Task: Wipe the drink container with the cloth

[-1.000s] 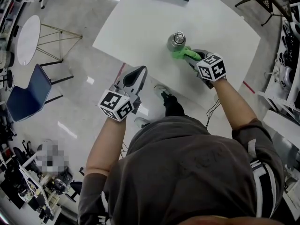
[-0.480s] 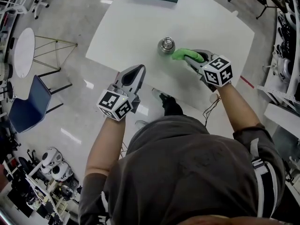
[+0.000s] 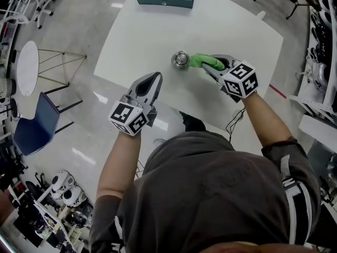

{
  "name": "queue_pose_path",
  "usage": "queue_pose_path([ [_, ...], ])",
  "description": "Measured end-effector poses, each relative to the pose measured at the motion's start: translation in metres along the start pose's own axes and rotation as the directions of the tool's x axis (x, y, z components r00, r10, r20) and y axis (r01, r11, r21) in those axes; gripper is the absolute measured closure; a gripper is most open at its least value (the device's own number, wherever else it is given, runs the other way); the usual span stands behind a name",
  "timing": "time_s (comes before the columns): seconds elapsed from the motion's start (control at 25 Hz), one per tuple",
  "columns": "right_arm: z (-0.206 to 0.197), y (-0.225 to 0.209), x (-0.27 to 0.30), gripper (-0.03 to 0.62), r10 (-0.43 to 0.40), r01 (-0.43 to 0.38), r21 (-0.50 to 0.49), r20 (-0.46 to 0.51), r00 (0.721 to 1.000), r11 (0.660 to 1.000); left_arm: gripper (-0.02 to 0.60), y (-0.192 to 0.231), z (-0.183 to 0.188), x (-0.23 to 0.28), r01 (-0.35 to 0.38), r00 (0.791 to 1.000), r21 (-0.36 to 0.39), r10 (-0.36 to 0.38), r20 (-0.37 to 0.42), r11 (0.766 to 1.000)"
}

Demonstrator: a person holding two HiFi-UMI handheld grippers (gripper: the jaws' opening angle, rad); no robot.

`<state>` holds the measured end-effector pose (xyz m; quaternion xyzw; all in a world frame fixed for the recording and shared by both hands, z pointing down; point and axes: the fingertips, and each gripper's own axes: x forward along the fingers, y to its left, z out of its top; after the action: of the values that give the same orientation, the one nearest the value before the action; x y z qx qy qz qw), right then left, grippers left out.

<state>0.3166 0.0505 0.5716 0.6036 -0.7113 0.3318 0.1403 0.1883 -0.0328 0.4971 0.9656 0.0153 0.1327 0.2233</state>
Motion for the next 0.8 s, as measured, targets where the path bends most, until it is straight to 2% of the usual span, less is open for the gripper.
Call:
queue_pose_path([
  [0.28,-0.025,-0.016,0.022,0.514,0.008,-0.007,0.012,-0.065,0.998,1.0,0.577,0.01,-0.004,0.007,-0.015,1.0,-0.007,0.015,-0.018,1.0],
  [0.64,-0.047,-0.019,0.047,0.514,0.002,-0.006,-0.022,-0.16,0.987,1.0,0.577,0.023,-0.005,0.012,-0.024,0.999,-0.019,0.024,-0.034,1.0],
  [0.8,-0.042,-0.021,0.046,0.514,0.015,-0.016,-0.003,-0.153,0.988,1.0,0.577,0.028,-0.005,0.015,-0.022,0.999,-0.023,0.021,-0.041,0.999],
])
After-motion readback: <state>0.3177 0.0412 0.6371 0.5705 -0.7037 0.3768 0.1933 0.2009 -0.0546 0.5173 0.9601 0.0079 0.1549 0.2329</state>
